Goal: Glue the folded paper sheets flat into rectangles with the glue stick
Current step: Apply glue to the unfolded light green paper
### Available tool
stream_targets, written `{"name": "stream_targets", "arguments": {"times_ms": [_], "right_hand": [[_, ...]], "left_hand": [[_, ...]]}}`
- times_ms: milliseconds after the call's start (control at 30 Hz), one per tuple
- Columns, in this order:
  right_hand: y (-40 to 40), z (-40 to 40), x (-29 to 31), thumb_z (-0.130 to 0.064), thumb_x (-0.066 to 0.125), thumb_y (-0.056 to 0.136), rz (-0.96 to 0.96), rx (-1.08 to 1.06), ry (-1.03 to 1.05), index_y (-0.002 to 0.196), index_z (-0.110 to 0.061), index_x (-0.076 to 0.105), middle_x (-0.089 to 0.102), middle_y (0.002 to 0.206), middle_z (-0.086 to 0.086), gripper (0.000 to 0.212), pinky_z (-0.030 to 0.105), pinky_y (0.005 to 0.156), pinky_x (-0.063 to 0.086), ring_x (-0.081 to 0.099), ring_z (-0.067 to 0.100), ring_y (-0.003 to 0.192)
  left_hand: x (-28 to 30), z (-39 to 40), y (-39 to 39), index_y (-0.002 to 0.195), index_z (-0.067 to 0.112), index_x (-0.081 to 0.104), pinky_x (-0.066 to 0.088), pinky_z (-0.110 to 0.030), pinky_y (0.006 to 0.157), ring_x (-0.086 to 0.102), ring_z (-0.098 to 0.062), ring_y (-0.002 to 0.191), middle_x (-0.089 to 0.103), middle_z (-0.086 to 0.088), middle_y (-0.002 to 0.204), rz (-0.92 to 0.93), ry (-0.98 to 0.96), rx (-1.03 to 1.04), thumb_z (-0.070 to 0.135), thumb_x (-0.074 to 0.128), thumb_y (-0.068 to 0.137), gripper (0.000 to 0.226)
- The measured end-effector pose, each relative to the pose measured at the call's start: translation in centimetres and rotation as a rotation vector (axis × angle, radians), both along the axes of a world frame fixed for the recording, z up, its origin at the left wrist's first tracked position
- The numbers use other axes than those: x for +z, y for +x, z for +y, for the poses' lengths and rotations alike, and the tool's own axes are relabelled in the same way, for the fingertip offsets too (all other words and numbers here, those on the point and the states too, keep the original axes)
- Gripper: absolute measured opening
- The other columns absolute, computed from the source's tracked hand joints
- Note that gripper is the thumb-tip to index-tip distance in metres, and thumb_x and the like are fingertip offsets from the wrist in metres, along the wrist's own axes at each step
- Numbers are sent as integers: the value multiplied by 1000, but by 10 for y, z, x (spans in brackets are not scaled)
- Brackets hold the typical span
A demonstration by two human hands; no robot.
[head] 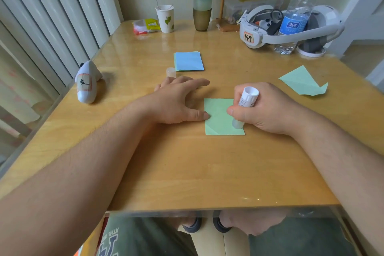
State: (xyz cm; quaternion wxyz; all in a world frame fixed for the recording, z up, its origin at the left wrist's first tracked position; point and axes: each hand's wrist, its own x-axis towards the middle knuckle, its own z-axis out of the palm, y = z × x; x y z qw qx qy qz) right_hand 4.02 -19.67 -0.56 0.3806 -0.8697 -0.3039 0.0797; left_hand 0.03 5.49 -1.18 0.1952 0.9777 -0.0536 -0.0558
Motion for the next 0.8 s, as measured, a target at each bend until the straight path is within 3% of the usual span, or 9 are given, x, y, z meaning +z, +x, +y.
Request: {"name": "stream_targets", "arguments": {"times_ms": [200, 300, 467, 633, 800], "right_hand": [[0, 0, -3, -25, 75, 85, -15, -15, 14, 70, -13, 51, 44, 61, -6, 31, 33, 61, 33, 38, 11, 62], [2, 3, -5, -36, 72, 80, -24, -49, 27, 71, -10, 50, 46, 64, -2, 35, 35, 62, 35, 40, 14, 63], [9, 5, -5, -40, 66, 74, 43, -218, 362, 69, -3, 42, 44, 66, 12, 44, 37, 65, 36, 41, 21, 64], [-4, 20, -7, -36, 68, 81, -22, -93, 323, 69, -11, 52, 55, 61, 9, 32, 32, 60, 39, 46, 14, 62], [-13, 32, -13, -26, 79, 88, -67, 39, 180, 71, -19, 58, 52, 55, -17, 29, 16, 55, 34, 44, 5, 56]], "left_hand": [[0, 0, 0, 154, 58, 24, 21, -57, 122, 19, -24, 149, 30, 13, 160, 0, 10, -2, 74, 68, 82, 86], [0, -1, 0, 154, 57, 25, 21, -56, 122, 19, -24, 149, 30, 13, 160, -2, 7, 1, 73, 68, 82, 86], [1, -1, 0, 154, 58, 25, 22, -56, 122, 20, -24, 149, 31, 13, 159, 0, 4, 2, 73, 68, 82, 86], [3, -1, -1, 152, 63, 24, 17, -49, 124, 15, -20, 150, 29, 16, 160, 21, -44, 8, 64, 67, 89, 76], [2, -2, -2, 152, 62, 21, 16, -46, 122, 13, -19, 150, 26, 17, 161, 18, -2, 2, 68, 69, 85, 83]]}}
